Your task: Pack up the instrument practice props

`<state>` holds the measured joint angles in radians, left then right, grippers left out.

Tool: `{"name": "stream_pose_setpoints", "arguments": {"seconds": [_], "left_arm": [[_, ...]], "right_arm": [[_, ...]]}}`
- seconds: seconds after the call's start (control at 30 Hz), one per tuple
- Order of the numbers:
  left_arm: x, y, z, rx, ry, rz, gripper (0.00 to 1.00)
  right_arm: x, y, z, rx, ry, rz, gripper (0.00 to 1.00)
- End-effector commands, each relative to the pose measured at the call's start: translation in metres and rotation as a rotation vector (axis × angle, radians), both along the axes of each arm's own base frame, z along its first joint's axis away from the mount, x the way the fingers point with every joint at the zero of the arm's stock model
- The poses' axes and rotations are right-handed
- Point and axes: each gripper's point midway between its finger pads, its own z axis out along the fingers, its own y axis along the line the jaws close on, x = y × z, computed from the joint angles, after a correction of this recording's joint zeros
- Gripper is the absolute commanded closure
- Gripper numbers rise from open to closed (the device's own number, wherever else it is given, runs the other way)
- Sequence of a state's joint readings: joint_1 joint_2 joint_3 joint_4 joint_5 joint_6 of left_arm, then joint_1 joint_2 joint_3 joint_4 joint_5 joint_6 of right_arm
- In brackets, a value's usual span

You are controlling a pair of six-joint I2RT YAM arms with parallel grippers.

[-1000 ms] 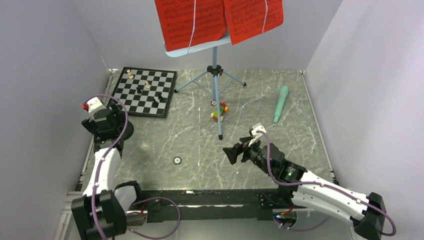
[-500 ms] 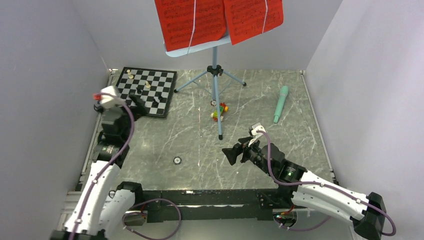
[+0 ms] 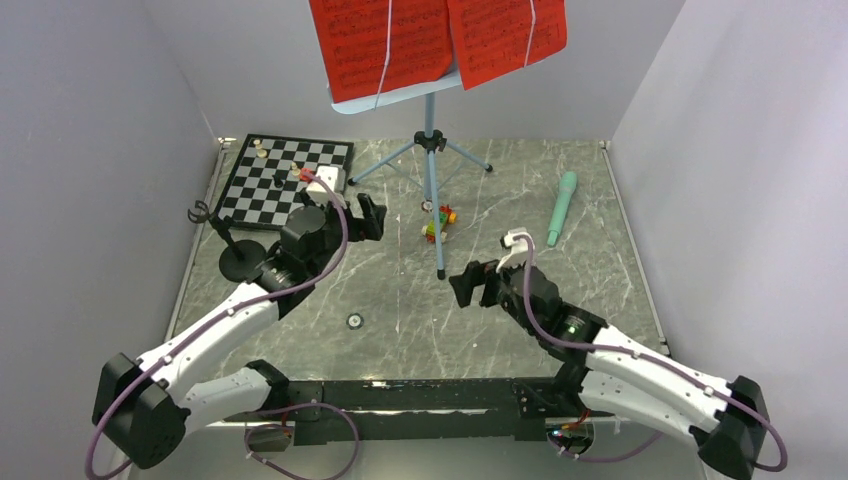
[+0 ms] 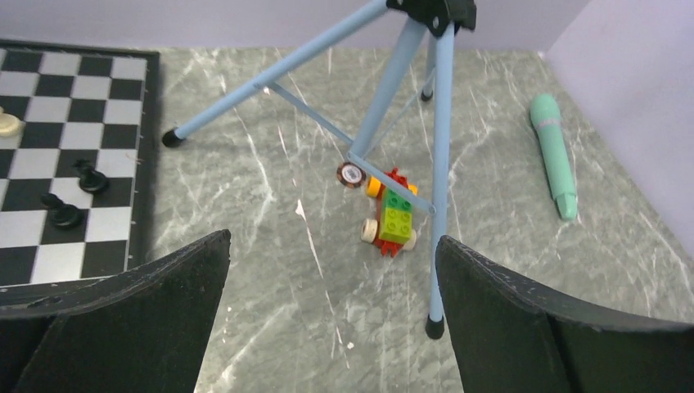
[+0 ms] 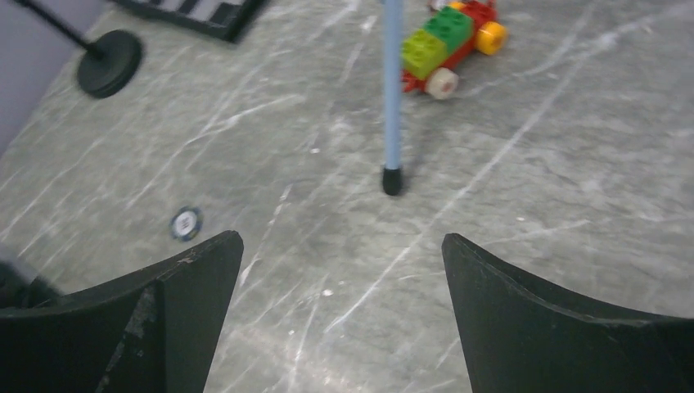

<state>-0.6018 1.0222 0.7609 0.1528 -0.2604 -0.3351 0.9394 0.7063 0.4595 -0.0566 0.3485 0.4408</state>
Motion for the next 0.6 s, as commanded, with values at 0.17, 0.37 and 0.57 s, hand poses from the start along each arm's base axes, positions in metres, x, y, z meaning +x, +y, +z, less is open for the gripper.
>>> {"name": "stream_pose_setpoints", "arguments": {"seconds": [0.17,0.37,0.57], "left_arm": [[-0.019,-0.013,-0.007,-0.122,0.013,-0.091,0.01],[-0.052,-0.013,-0.032,-0.217,0.041,-0.172,0.01],[-0.071,-0.009,-0.054,-0.240,0.108,-0.194,0.01]], "right_arm": [[0.069,-0.008,-0.013,0.109,0.134,-0.122,0.14],[0.116,0.021,-0.005,0.061,0.120,-0.099,0.15],[0.156,0.038,-0.028,0.004,0.157,-0.097,0.21]]}}
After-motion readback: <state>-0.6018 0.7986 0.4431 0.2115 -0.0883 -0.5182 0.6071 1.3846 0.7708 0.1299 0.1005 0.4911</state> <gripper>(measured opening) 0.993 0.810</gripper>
